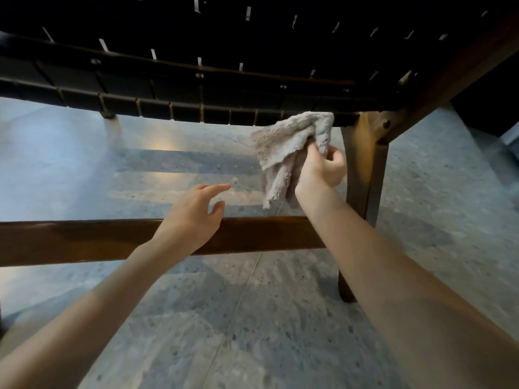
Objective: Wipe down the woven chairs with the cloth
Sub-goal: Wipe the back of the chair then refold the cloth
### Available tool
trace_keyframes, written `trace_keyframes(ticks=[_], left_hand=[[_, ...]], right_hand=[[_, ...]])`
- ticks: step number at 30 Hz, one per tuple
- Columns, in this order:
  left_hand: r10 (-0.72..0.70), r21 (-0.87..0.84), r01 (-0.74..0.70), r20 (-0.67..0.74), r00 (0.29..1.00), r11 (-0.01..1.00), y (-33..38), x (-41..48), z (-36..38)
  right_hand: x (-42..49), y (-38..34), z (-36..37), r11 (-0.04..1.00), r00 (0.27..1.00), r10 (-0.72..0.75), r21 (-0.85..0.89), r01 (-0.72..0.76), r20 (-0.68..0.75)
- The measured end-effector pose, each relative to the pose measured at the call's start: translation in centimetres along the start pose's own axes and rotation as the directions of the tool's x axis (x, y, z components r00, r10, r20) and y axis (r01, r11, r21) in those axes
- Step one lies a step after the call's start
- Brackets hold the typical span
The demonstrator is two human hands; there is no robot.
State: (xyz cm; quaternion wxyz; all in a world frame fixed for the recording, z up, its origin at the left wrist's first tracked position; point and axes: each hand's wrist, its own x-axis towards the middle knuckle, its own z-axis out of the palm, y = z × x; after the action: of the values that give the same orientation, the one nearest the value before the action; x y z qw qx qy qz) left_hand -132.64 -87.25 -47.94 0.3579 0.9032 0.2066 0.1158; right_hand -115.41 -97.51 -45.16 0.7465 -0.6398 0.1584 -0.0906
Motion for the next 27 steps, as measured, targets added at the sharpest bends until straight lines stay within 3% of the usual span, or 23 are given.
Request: trace_keyframes(ticks=[4,8,12,15,19,23,27], left_hand=[[0.039,-0.089,-0.046,-0.072,0.997,0.995,-0.5,-1.5,-2.2],[0.043,-0.241,-0.073,-0.127,0.991,0.968,-1.5,-3.0,-4.5],[0.025,-0.399,-0.092,-0.168,0.985,0.912,-3.1,-4.4,-6.4],[-0.1,-0.441,0.008,-0.186,0.977,0.897,-4.8,-5.4,-8.6],[-0.219,-0.441,0.103,-0.221,0.95,0.892,-6.7,-6.9,-12.1],[-0.327,-0.426,0.217,-0.203,0.923,0.878,-6.9,-8.3,-15.7],[-0.429,-0.444,0.306,-0.208,0.879,0.842,-5.6,-10.2,-20.0]], right_hand=[[-3.6,1.8,-1.0,0.962,0.93,-0.185,-0.134,0.237,0.317],[-8.6,2.6,-2.1,0.837,0.668,-0.381,-0.068,0.543,0.64],[-13.2,3.0,-2.3,0.855,0.429,-0.219,-0.04,0.517,0.876],[-15.6,3.1,-1.1,0.879,0.362,-0.156,-0.038,0.476,0.919],[-19.3,3.0,1.3,0.815,0.272,-0.096,-0.081,0.574,0.957],[-23.2,1.7,2.7,0.782,0.26,-0.001,-0.161,0.603,0.966],[-26.8,-2.4,3.5,0.755,0.222,0.192,-0.289,0.589,0.956]])
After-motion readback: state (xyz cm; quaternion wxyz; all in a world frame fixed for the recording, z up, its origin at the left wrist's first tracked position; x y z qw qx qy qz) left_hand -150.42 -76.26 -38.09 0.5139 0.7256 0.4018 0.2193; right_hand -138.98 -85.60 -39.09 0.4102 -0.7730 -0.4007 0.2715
